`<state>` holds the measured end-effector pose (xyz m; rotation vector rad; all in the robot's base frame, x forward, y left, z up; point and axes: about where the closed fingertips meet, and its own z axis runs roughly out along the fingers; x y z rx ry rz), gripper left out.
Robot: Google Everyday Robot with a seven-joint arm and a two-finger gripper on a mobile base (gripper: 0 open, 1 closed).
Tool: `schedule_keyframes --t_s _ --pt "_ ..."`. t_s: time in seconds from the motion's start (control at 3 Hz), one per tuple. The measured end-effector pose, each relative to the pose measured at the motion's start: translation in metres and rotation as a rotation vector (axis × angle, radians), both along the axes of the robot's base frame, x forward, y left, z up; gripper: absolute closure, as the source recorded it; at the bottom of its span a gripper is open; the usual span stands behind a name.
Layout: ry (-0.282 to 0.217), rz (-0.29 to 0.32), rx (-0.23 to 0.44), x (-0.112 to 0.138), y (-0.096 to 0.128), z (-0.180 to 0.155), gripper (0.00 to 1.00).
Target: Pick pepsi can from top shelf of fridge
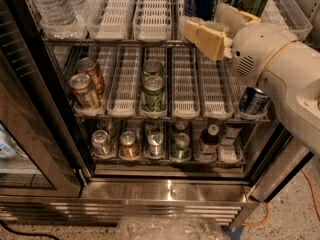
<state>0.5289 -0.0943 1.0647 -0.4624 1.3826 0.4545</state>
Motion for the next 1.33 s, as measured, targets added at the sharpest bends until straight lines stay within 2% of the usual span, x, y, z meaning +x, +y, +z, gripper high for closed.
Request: schedule_keyframes --t_s 0.67,1.33 --pt "-0.032 0.018 -0.055 0.013 0.010 0.006 0.34" --pt "-0.025 0.025 -0.046 0.022 0.023 -0.002 0.35"
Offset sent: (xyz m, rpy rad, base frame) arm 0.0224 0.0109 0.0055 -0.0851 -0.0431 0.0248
